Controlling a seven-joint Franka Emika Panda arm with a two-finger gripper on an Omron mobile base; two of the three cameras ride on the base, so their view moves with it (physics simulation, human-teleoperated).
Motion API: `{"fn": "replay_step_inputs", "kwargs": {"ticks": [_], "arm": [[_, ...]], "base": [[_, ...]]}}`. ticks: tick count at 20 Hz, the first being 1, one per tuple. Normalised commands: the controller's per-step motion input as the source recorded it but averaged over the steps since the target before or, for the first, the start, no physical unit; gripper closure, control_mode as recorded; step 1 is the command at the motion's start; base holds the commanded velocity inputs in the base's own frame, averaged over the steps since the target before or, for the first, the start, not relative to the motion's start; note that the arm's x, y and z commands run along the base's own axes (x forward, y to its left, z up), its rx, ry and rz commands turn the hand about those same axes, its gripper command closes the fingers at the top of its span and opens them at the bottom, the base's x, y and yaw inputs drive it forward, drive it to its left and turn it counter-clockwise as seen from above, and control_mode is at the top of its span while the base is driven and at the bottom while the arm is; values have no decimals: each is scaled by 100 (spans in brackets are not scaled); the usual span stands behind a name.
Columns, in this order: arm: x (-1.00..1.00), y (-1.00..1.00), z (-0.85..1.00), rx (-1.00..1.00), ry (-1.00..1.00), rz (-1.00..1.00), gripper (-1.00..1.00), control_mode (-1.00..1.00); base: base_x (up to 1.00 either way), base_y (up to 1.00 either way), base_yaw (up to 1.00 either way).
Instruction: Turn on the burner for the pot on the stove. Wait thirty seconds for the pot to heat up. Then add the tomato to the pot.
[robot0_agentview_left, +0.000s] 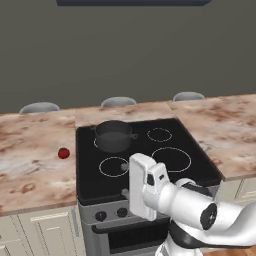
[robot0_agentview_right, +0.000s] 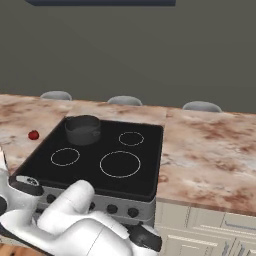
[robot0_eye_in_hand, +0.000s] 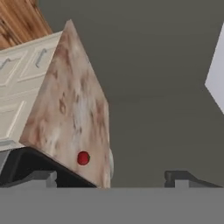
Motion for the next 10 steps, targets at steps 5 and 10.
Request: {"fn": "replay_step_inputs", "kwargs": {"ticks": [5,10], "arm": [[7,29,95,0,24,0,-100,-100],[17,19,68,0,39,-7,-100,-100]], "base": [[0,0,0],[0,0,0]]}}
